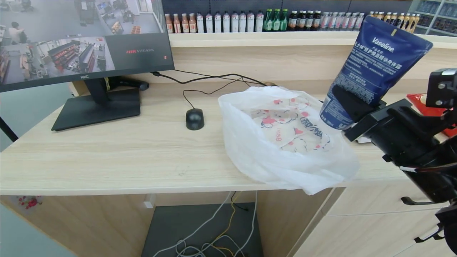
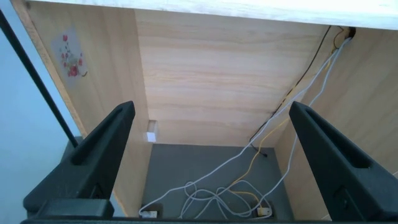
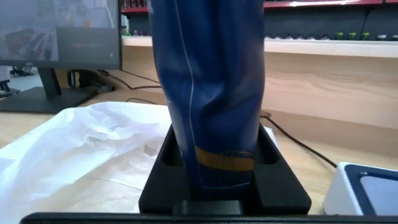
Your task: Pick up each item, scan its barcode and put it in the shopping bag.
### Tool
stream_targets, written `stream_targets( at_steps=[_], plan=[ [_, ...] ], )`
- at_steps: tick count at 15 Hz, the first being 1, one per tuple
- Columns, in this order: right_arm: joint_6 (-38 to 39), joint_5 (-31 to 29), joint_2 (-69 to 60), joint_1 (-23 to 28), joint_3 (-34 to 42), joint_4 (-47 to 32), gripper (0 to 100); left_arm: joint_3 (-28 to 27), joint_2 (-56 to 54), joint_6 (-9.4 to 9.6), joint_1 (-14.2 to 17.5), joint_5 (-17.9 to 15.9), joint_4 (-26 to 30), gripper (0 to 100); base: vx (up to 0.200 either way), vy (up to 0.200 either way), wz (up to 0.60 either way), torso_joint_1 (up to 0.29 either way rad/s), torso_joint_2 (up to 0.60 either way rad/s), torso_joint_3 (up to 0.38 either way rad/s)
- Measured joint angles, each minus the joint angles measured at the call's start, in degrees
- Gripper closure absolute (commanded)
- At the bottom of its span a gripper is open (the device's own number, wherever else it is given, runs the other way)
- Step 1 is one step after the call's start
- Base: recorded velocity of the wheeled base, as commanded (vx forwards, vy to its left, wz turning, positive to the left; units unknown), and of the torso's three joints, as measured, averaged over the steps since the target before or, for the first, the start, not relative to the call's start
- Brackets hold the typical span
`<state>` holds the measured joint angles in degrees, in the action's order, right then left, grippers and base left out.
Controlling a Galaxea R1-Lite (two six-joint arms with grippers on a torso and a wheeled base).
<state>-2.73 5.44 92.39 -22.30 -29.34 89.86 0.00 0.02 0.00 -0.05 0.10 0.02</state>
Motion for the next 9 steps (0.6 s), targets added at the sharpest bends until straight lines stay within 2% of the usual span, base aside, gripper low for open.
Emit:
stream_targets(
  at_steps=[2, 7, 9],
  plan=[
    [0.6, 0.0, -0.4, 0.0, -0.8, 0.1, 100, 0.0, 0.0, 0.00, 0.0, 0.0, 0.0, 0, 0.000, 0.000, 0.00, 0.000, 0.00, 0.000],
    [13.0, 0.2, -2.6, -0.5, -1.9, -0.8, 100, 0.0, 0.0, 0.00, 0.0, 0.0, 0.0, 0, 0.000, 0.000, 0.00, 0.000, 0.00, 0.000],
    [19.5, 0.3, -2.9, -0.5, -4.8, -4.2, 100, 0.0, 0.0, 0.00, 0.0, 0.0, 0.0, 0, 0.000, 0.000, 0.00, 0.000, 0.00, 0.000]
  ],
)
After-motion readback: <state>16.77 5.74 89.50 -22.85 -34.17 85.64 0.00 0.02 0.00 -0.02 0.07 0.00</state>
